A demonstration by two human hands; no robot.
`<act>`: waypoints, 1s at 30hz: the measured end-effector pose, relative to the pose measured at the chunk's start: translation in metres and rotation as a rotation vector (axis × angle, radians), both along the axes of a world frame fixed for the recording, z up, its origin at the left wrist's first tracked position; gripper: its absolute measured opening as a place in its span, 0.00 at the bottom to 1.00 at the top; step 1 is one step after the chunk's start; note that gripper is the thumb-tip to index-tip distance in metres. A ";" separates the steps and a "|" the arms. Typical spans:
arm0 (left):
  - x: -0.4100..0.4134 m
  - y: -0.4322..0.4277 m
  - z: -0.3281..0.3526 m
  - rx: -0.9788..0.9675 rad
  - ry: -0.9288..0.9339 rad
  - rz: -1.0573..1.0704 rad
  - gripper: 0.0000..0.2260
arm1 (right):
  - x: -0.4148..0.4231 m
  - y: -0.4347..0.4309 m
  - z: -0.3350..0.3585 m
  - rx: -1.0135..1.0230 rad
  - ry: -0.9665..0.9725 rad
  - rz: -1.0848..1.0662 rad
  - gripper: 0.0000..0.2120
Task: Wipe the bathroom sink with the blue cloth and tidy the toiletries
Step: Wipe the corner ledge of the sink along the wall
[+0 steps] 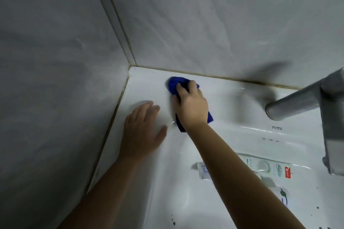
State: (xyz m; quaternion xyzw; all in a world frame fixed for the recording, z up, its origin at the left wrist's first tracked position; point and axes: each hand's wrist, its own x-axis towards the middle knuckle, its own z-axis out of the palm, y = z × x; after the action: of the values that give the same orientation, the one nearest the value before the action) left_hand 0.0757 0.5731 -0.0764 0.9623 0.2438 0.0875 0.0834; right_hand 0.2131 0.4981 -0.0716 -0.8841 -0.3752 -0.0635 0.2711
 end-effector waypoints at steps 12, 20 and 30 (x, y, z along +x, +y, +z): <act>-0.001 -0.001 -0.002 -0.034 -0.079 0.015 0.25 | 0.007 -0.055 0.004 0.053 0.089 -0.260 0.17; 0.000 -0.003 -0.002 -0.058 -0.114 0.028 0.25 | 0.049 -0.103 0.011 0.129 0.222 -0.818 0.23; 0.000 -0.003 -0.002 -0.063 -0.120 0.039 0.26 | 0.062 -0.110 0.009 0.020 0.195 -0.722 0.22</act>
State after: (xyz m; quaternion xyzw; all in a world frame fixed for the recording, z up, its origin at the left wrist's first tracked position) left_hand 0.0756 0.5700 -0.0785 0.9472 0.2599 0.1389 0.1261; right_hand 0.2753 0.3885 -0.0624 -0.9587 -0.0108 -0.0740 0.2744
